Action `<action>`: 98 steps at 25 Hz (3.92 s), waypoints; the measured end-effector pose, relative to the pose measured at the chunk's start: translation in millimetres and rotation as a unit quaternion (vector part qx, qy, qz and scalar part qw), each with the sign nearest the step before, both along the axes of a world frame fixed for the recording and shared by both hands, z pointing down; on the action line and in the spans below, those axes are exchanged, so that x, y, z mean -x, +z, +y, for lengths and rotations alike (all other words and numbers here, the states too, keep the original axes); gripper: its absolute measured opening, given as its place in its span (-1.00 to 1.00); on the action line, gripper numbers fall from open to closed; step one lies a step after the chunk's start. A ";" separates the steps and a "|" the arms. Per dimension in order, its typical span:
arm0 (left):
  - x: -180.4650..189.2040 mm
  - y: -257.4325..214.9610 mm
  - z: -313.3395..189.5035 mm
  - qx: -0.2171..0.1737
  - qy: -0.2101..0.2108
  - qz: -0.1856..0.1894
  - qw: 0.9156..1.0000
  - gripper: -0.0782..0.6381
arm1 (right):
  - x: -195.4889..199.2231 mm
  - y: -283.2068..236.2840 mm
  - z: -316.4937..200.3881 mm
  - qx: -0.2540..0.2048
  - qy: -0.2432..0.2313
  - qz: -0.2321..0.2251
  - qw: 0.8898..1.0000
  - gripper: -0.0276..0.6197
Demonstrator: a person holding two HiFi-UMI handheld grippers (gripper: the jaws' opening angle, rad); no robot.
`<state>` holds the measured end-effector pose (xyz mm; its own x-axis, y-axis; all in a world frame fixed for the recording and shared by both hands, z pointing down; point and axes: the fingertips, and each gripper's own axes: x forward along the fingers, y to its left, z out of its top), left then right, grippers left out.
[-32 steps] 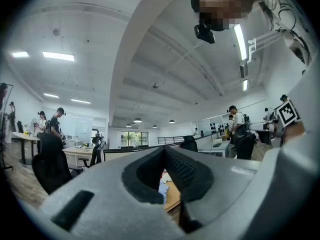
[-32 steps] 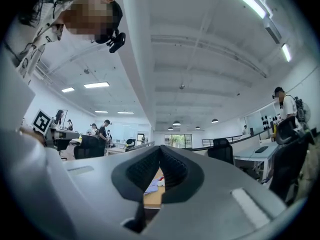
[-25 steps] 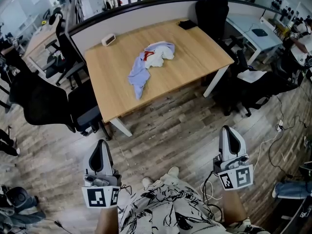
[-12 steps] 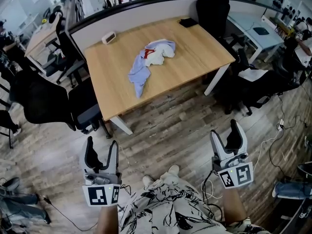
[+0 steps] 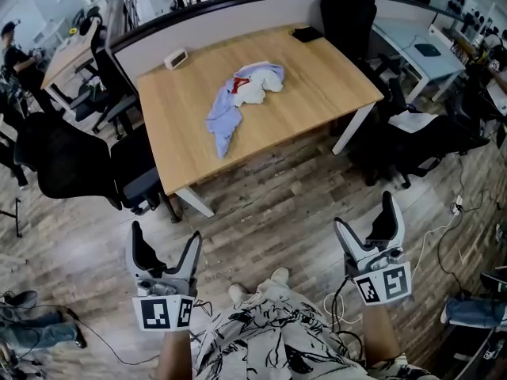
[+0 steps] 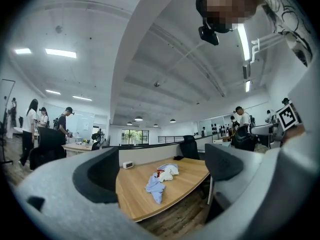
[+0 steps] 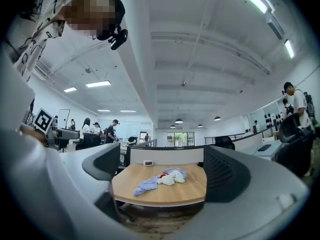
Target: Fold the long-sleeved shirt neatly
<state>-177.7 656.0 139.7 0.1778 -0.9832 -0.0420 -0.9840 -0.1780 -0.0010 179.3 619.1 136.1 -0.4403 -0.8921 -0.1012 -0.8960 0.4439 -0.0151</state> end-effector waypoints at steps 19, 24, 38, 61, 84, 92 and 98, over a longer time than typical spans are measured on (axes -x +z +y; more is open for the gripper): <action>-49.8 9.2 -48.8 0.008 -0.002 -0.002 1.000 0.74 | -48.2 26.1 -50.8 0.026 -0.011 0.001 1.000 0.68; -45.5 17.6 -94.9 0.002 0.006 0.000 1.000 0.74 | -45.3 28.2 -90.6 0.026 -0.010 0.001 1.000 0.66; -14.1 9.8 -281.4 -0.014 0.036 0.013 0.999 0.74 | -12.9 4.7 -252.7 0.004 0.016 0.017 1.000 0.64; 24.8 40.2 -410.0 0.018 0.043 0.010 0.999 0.74 | 26.2 24.2 -387.8 0.023 0.021 0.022 0.999 0.61; -11.8 43.8 -555.8 0.043 -0.157 -0.007 0.987 0.74 | 25.8 42.8 -680.9 0.037 -0.186 0.047 0.981 0.61; -19.7 65.8 -557.9 0.072 -0.227 -0.025 0.971 0.74 | 72.5 80.1 -735.5 0.060 -0.309 0.091 0.945 0.61; -15.4 96.8 -557.5 0.125 -0.210 -0.035 0.969 0.74 | 134.5 126.2 -729.6 0.072 -0.410 0.215 0.884 0.55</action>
<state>-162.3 98.4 236.5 -0.2459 -0.9476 0.2038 -0.9689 0.2344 -0.0794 44.8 -110.5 262.4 -0.9145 -0.2458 0.3214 -0.2111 0.9675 0.1391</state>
